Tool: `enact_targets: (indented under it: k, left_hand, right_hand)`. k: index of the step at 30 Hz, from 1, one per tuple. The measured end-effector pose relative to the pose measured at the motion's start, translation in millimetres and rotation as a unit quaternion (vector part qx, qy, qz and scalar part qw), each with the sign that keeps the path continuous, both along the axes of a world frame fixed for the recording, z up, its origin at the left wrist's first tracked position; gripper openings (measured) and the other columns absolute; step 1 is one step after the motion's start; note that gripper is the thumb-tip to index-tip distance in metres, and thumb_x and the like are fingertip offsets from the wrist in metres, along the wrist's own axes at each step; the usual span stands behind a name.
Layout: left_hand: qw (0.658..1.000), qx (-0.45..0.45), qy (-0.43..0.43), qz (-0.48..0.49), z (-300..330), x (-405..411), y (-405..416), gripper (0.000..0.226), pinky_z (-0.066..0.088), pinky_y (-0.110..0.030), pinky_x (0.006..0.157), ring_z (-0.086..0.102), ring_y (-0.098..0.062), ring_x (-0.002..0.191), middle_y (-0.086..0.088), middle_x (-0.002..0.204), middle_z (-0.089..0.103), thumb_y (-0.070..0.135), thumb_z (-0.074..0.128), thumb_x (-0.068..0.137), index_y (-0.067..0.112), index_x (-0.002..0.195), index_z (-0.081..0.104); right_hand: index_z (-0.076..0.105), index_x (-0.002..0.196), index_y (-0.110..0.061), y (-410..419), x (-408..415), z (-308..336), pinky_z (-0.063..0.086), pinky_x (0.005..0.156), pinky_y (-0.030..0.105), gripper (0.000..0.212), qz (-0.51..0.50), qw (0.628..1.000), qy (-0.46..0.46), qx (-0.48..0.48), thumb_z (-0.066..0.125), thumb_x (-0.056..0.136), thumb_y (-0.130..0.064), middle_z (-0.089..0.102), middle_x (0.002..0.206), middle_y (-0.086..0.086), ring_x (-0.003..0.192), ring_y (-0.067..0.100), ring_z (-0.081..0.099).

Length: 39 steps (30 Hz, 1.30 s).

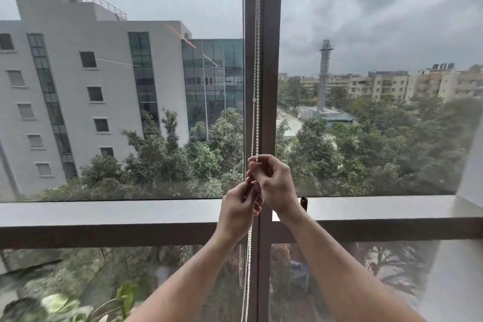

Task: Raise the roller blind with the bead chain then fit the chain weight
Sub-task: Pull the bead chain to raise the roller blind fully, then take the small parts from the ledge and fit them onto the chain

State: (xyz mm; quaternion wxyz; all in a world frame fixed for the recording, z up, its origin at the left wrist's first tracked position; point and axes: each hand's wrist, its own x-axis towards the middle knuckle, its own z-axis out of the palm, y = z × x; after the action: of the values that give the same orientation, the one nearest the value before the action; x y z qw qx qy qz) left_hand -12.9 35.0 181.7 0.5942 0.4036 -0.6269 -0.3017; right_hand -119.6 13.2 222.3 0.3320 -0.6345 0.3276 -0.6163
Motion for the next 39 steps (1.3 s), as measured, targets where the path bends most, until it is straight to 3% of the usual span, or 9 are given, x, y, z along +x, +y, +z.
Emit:
enact_targets:
  k: [9,12,15,18,20,23,30,35,39]
  left_hand:
    - [0.996,0.079,0.050,-0.010,-72.7,6.0,-2.5,0.027,0.053,-0.042,0.061,0.064,-0.020,0.061,-0.004,0.066,0.070,0.015,0.059,0.097,0.014,0.074,0.072]
    - [0.993,0.100,0.065,-0.001,-95.8,6.8,-10.1,0.024,0.054,-0.038,0.063,0.062,-0.017,0.061,-0.003,0.066,0.069,0.015,0.061,0.096,0.017,0.075,0.074]
    - [0.988,0.132,0.084,-0.002,-119.9,3.8,-15.7,0.023,0.055,-0.036,0.068,0.063,-0.018,0.064,-0.002,0.066,0.069,0.013,0.064,0.094,0.023,0.079,0.077]
    - [0.983,0.156,0.092,-0.010,-138.0,-2.5,-13.8,0.012,0.056,-0.036,0.072,0.067,-0.019,0.070,-0.003,0.069,0.072,0.025,0.067,0.088,0.025,0.082,0.079]
    - [0.981,0.168,0.093,-0.014,-146.9,-7.3,-13.4,0.013,0.057,-0.031,0.069,0.069,-0.017,0.071,-0.003,0.071,0.073,0.029,0.066,0.085,0.024,0.083,0.079]
    - [0.976,0.184,0.115,-0.009,-154.8,-15.8,-17.0,0.019,0.058,-0.029,0.068,0.068,-0.019,0.070,-0.004,0.070,0.073,0.012,0.064,0.092,0.018,0.081,0.079]
    - [0.971,0.199,0.132,0.018,-158.4,-29.8,-24.0,0.012,0.062,-0.034,0.072,0.071,-0.018,0.064,-0.007,0.068,0.074,0.006,0.070,0.086,0.013,0.082,0.078]
    - [0.976,0.180,0.118,0.022,-158.8,-32.6,-25.2,0.009,0.059,-0.047,0.073,0.070,-0.022,0.062,-0.007,0.068,0.073,0.024,0.077,0.072,0.014,0.075,0.076]
    - [0.977,0.164,0.134,0.032,-161.1,-33.4,-22.8,0.023,0.060,-0.044,0.068,0.070,-0.026,0.062,-0.008,0.068,0.071,0.023,0.082,0.070,0.012,0.075,0.062]
  right_hand:
    - [0.070,0.088,-0.021,-2.6,-3.8,-74.3,0.056,0.061,0.029,0.005,-0.008,0.997,0.023,0.067,0.074,0.088,-0.019,0.073,0.075,0.005,0.061,0.011,0.066]
    - [0.071,0.087,-0.021,-11.4,-15.7,-101.2,0.056,0.066,0.033,0.004,-0.007,0.995,0.021,0.095,0.074,0.087,-0.024,0.073,0.075,0.002,0.067,0.014,0.066]
    - [0.070,0.085,-0.021,-25.6,-35.5,-130.6,0.054,0.065,0.038,0.006,-0.059,0.990,0.028,0.126,0.070,0.090,-0.024,0.071,0.072,0.004,0.065,0.016,0.064]
    - [0.066,0.091,-0.025,-44.3,-59.7,-152.7,0.055,0.060,0.035,0.001,-0.146,0.975,0.014,0.167,0.067,0.091,-0.025,0.070,0.074,0.003,0.064,0.018,0.067]
    - [0.062,0.096,-0.025,-59.2,-76.9,-162.0,0.057,0.065,0.036,0.008,-0.207,0.960,0.007,0.188,0.066,0.091,-0.028,0.070,0.080,0.002,0.071,0.021,0.070]
    - [0.056,0.106,-0.021,-83.9,-101.2,-170.6,0.053,0.077,0.039,0.021,-0.268,0.939,0.013,0.214,0.067,0.089,-0.027,0.066,0.085,0.001,0.084,0.026,0.067]
    - [0.051,0.128,-0.006,-139.8,-131.5,-172.0,0.044,0.101,0.040,0.051,-0.279,0.920,0.103,0.257,0.070,0.087,-0.027,0.055,0.124,0.015,0.113,0.028,0.054]
    - [0.058,0.125,-0.006,-166.1,-131.9,-169.8,0.041,0.098,0.034,0.047,-0.263,0.911,0.180,0.262,0.072,0.086,-0.027,0.057,0.126,0.018,0.115,0.031,0.056]
    - [0.067,0.112,-0.007,-175.7,-133.9,-172.6,0.048,0.094,0.037,0.030,-0.261,0.914,0.170,0.261,0.071,0.086,-0.022,0.070,0.113,0.017,0.106,0.032,0.064]
